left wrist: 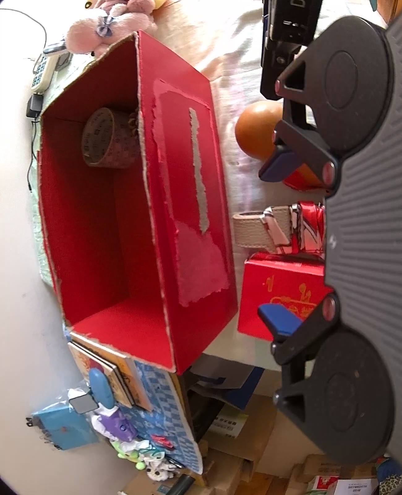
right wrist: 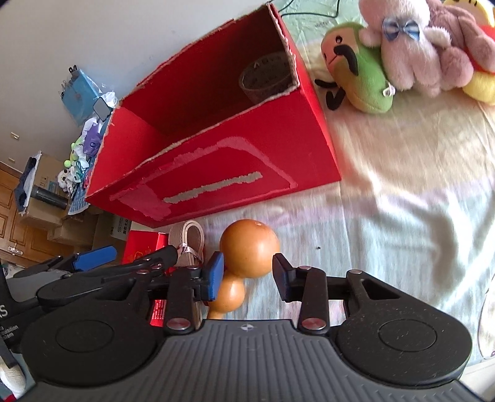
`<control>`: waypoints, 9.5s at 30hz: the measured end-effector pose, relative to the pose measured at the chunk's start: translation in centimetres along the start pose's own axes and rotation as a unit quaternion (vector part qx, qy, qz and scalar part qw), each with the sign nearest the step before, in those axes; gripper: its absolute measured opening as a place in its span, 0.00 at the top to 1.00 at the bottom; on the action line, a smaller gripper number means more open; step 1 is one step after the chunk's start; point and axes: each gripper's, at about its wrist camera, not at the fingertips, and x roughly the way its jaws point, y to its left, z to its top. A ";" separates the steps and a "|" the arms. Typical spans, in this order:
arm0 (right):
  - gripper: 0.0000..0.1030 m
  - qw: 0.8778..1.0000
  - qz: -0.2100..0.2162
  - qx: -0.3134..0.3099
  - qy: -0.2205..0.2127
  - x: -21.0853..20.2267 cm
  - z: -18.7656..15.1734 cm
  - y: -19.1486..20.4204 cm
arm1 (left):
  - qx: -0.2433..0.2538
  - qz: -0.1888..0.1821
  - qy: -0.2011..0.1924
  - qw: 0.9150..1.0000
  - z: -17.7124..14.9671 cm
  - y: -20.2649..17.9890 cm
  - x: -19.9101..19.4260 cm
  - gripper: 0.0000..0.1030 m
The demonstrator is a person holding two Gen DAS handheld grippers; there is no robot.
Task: Organize objects
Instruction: 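Grasp the orange wooden gourd-shaped toy by its neck with the right gripper, then carry the wooden toy into the red box and lower it, then open the right gripper to release the gourd toy in the box, then withdraw the right gripper from the box toward the items on the sheet, then grasp the tan shoe with red ribbon and cord using the right gripper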
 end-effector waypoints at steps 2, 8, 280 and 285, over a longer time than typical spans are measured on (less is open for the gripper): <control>0.62 1.000 0.004 0.000 0.006 0.2 0.1 0.0 | 0.003 0.000 0.004 1.000 0.0 0.0 0.3 0.16; 0.62 1.000 0.016 0.010 0.024 0.9 0.2 -0.4 | 0.010 -0.003 0.011 1.000 0.0 0.3 0.8 0.16; 0.76 0.993 0.076 -0.073 0.047 5.0 -0.1 2.5 | 0.006 -0.088 0.015 0.996 -3.3 4.6 0.2 0.27; 0.76 0.991 0.096 -0.072 0.057 5.7 -0.1 2.9 | 0.012 -0.141 0.019 0.990 -4.2 4.1 0.5 0.33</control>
